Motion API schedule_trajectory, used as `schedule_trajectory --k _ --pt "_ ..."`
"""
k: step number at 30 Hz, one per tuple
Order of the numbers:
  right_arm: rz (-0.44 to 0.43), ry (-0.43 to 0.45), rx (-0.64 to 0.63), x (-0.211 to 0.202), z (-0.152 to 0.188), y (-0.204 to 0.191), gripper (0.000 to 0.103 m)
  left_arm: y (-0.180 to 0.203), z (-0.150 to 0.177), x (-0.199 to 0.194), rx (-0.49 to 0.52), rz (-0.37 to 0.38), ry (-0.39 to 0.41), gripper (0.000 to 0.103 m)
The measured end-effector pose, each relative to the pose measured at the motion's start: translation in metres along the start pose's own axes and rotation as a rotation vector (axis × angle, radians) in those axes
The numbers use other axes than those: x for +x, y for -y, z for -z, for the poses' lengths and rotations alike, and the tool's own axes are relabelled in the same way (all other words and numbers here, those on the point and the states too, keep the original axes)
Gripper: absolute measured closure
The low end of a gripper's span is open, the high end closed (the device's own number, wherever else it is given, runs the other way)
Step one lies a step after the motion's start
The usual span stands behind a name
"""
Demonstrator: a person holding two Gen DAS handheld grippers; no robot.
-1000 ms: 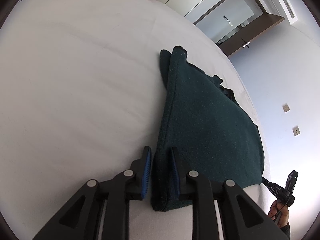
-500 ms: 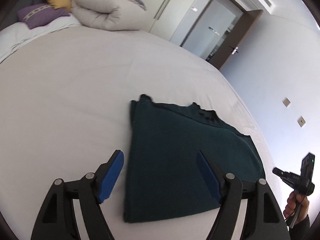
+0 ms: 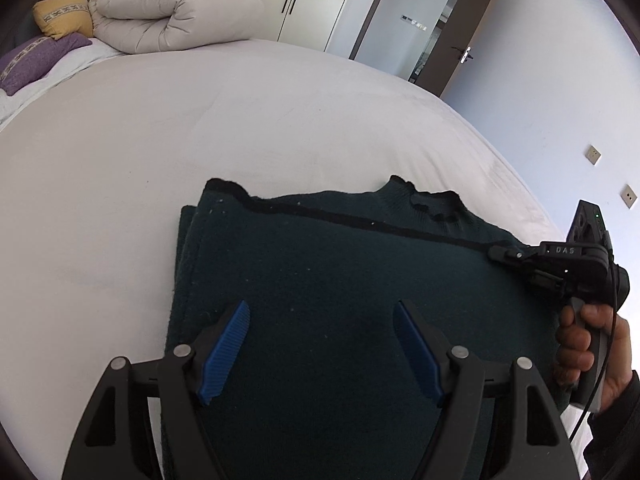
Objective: Fold small clothes
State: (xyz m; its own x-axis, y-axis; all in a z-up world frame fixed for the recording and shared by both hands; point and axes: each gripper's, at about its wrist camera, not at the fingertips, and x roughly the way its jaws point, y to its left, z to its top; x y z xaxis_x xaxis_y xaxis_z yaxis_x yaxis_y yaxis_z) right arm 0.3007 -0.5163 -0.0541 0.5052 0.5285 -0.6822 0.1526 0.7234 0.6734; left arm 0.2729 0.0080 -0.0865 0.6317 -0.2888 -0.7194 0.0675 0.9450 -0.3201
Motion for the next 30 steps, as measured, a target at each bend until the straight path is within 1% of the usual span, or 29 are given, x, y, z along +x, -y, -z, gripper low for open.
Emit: schedule_trajectory --k 1,3,6,7,8,9,10,11,12,14,15,16,17,18,19,20,22,24,25,26,27,28,29,30 --pt "0.028 0.041 0.020 -0.007 -0.006 0.008 0.103 -0.002 0.002 -0.001 -0.002 0.007 0.010 0.027" --pt "0.130 0.134 0.050 -0.026 -0.016 0.022 0.103 -0.003 0.005 -0.003 0.002 0.010 0.018 0.027" --pt "0.172 0.230 0.114 -0.052 -0.020 0.037 0.103 -0.002 0.007 -0.009 -0.003 0.007 0.031 0.027" --pt "0.175 0.255 0.104 -0.059 -0.018 0.034 0.100 -0.003 0.008 -0.011 -0.009 0.007 0.032 0.027" --pt "0.168 0.260 0.080 -0.064 -0.015 0.027 0.100 -0.004 0.009 -0.013 -0.018 0.011 0.040 0.027" --pt "0.132 0.244 0.044 -0.065 -0.010 0.017 0.100 -0.004 0.010 -0.014 -0.026 0.014 0.046 0.027" --pt "0.076 0.212 -0.003 -0.064 -0.003 0.005 0.100 -0.005 0.011 -0.015 -0.032 0.018 0.047 0.027" --pt "0.031 0.164 -0.068 -0.057 0.004 -0.010 0.100 -0.005 0.012 -0.016 -0.031 0.017 0.045 0.027" --pt "0.008 0.111 -0.135 -0.049 0.012 -0.023 0.100 -0.003 0.012 -0.013 -0.024 0.014 0.041 0.027" --pt "-0.011 0.010 -0.233 -0.028 0.030 -0.042 0.100 -0.003 0.015 -0.012 -0.005 0.008 0.030 0.027" --pt "0.003 -0.030 -0.253 -0.016 0.034 -0.042 0.100 -0.004 0.016 -0.012 0.002 0.011 0.027 0.027" --pt "0.030 -0.048 -0.251 -0.006 0.037 -0.037 0.102 -0.007 0.017 -0.013 0.004 0.017 0.025 0.027" --pt "0.002 -0.046 -0.223 -0.003 0.034 -0.027 0.103 -0.011 0.018 -0.014 0.004 0.024 0.023 0.027" --pt "-0.045 -0.028 -0.187 -0.002 0.030 -0.016 0.103 -0.015 0.018 -0.016 0.003 0.031 0.021 0.027" --pt "-0.042 0.024 -0.153 -0.012 0.029 -0.006 0.103 -0.019 0.019 -0.019 0.001 0.035 0.021 0.027" --pt "-0.010 0.079 -0.122 -0.021 0.028 0.003 0.103 -0.025 0.020 -0.021 -0.006 0.035 0.022 0.028" --pt "-0.008 0.154 -0.031 -0.040 0.019 0.031 0.103 -0.037 0.022 -0.026 -0.018 0.013 0.022 0.028" --pt "0.086 0.232 0.038 -0.069 0.018 0.059 0.103 -0.055 0.027 -0.029 -0.055 -0.068 0.007 0.027" --pt "0.091 0.259 0.061 -0.085 0.016 0.072 0.103 -0.068 0.030 -0.032 -0.097 -0.065 0.004 0.028" --pt "0.127 0.288 0.099 -0.097 0.018 0.079 0.103 -0.080 0.032 -0.038 -0.144 -0.053 0.012 0.028" --pt "0.167 0.312 0.132 -0.108 0.022 0.086 0.103 -0.085 0.033 -0.045 -0.169 -0.073 0.022 0.028" --pt "0.158 0.325 0.143 -0.116 0.028 0.086 0.101 -0.085 0.033 -0.053 -0.165 -0.112 0.035 0.028" --pt "0.144 0.328 0.137 -0.121 0.035 0.081 0.101 -0.080 0.033 -0.061 -0.140 -0.138 0.055 0.028" --pt "0.116 0.320 0.121 -0.126 0.043 0.074 0.101 -0.070 0.033 -0.068 -0.105 -0.149 0.071 0.028"
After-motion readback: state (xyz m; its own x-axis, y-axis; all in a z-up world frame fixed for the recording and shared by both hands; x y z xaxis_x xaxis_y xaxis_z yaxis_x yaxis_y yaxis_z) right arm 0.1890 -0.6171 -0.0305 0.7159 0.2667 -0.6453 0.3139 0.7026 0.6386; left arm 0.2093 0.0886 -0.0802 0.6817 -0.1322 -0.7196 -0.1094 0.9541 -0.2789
